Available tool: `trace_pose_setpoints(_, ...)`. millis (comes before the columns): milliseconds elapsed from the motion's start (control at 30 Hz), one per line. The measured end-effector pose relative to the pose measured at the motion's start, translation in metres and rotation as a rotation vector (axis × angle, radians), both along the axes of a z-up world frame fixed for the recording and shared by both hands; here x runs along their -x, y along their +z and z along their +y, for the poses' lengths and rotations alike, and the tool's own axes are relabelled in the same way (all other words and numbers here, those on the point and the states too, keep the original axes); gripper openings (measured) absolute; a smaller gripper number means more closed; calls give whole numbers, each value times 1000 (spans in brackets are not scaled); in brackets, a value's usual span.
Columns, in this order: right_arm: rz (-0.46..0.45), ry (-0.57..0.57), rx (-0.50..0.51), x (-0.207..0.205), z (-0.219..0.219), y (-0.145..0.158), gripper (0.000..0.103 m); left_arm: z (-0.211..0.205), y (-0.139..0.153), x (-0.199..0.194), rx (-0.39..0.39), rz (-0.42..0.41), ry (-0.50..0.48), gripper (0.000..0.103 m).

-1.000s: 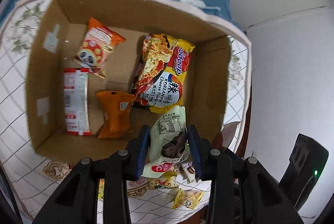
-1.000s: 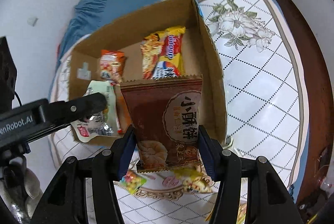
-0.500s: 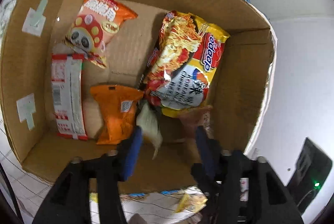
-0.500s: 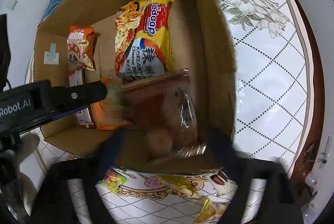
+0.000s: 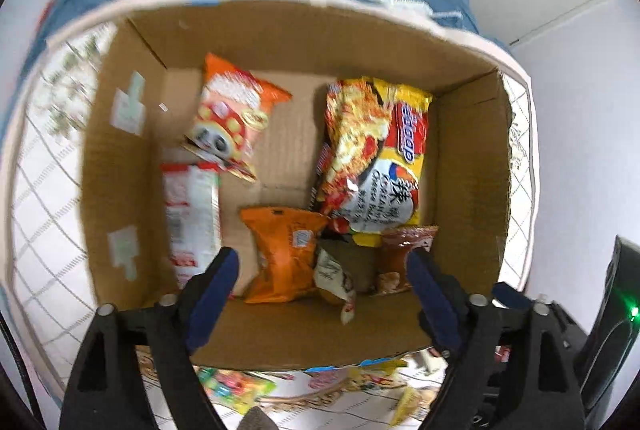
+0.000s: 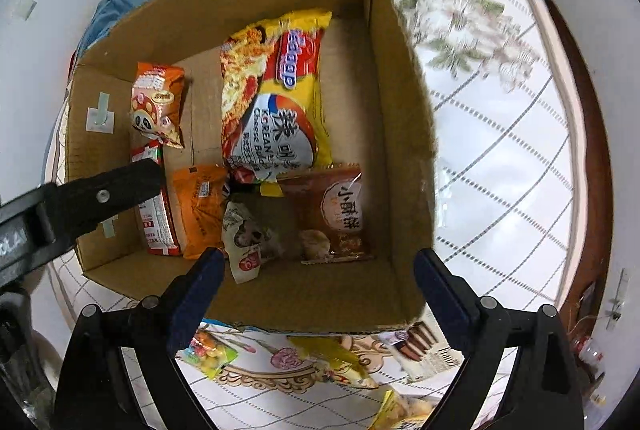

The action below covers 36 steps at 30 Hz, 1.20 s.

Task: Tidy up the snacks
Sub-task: 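Carry both packets into the box and open both tools, then move both tools back from the box toward the remaining snacks on the mat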

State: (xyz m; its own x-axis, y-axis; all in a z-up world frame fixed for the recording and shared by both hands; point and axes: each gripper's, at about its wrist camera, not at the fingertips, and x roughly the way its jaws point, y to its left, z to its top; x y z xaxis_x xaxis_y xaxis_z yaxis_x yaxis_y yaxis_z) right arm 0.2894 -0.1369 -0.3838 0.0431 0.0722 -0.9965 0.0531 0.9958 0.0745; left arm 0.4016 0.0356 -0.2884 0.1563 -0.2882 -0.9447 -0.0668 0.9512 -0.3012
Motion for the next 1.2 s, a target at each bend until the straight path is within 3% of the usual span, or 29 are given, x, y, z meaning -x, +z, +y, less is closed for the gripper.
trace_pose_setpoints(133,-55,17,14,6,5,18,100,7,24,16,-89,-105,-13,102)
trace_pose_setpoints(767,-315,54,80,66,30,112,100,33,105,109,-197,-352,8,102)
trace_pose_setpoints(1033,-336,50,40,103,36,134,100,41,121,146,-202,-365,43,102)
trace_pose_setpoints(1200,-285,25,-3,134,27,124,100,42,108,177,-234,-329,47,102)
